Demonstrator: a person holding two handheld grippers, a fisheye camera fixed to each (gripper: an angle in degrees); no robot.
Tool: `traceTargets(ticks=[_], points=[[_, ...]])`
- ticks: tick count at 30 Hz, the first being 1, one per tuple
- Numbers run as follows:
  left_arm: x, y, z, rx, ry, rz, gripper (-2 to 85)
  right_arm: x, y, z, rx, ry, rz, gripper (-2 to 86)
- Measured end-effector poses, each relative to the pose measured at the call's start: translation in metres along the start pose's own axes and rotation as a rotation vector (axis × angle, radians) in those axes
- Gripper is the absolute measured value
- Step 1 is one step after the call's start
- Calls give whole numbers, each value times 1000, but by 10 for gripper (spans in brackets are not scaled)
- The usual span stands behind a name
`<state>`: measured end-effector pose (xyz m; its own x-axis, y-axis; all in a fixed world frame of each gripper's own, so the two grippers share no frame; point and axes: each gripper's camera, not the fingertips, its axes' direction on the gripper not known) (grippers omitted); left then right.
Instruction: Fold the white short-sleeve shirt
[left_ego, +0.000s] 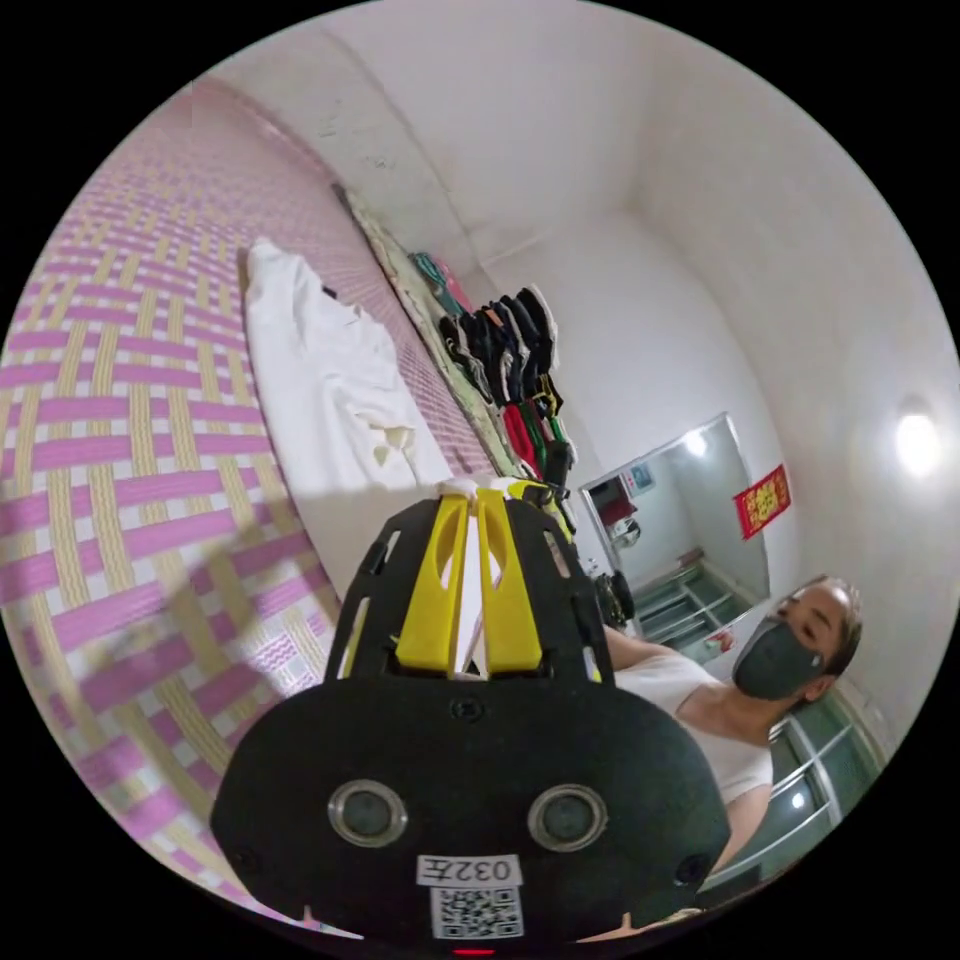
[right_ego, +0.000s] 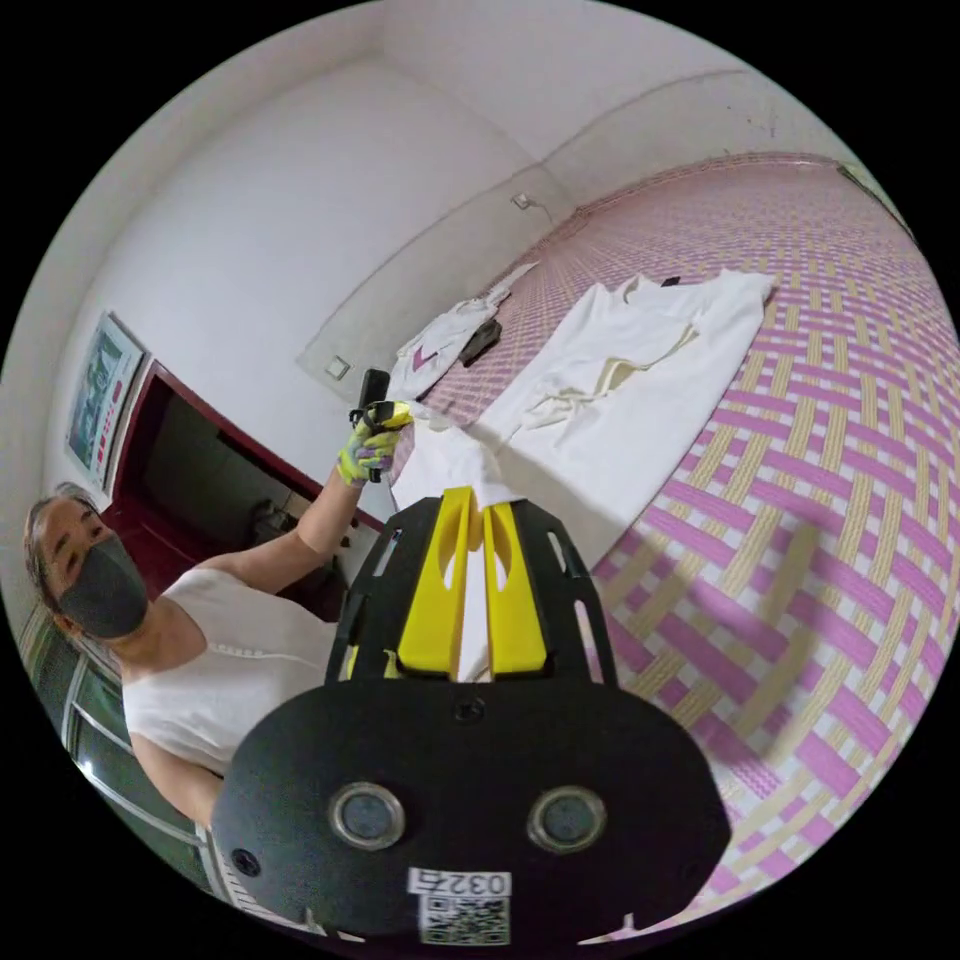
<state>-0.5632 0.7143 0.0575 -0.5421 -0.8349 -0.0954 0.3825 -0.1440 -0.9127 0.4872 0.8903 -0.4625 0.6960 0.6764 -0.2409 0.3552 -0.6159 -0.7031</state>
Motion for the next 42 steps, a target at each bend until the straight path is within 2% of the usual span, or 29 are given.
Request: traceTargets(ticks=[4, 7, 9, 12, 18, 20, 26, 32, 35, 42], points=[[-32, -12, 9, 49, 16, -77, 0, 13, -14, 2, 33, -12, 47, 15], [-48, -21, 23, 23, -59, -120, 54, 36, -17, 7, 44, 38, 194, 80], [-45, -17, 26, 11, -37, -79, 68, 35, -5, 1, 91, 68, 230, 91], [-26, 21, 12, 68, -81, -39, 69, 6, 33, -9, 164, 103, 161, 90], [23, 117, 36, -14, -241, 63, 88, -62, 122, 13, 133, 239, -20, 88], [40, 144, 61, -53, -329, 144, 88, -84, 143, 36, 103, 341, -83, 88], [59, 175, 110, -88, -454, 279, 89, -117, 162, 77, 106, 519, -188, 92], [76, 204, 148, -149, -559, 408, 65, -140, 177, 102, 95, 562, -304, 99], [86, 222, 161, -158, -594, 487, 60, -146, 182, 109, 108, 629, -318, 75], [90, 237, 171, -139, -655, 483, 12, -161, 183, 121, 69, 703, -375, 18]])
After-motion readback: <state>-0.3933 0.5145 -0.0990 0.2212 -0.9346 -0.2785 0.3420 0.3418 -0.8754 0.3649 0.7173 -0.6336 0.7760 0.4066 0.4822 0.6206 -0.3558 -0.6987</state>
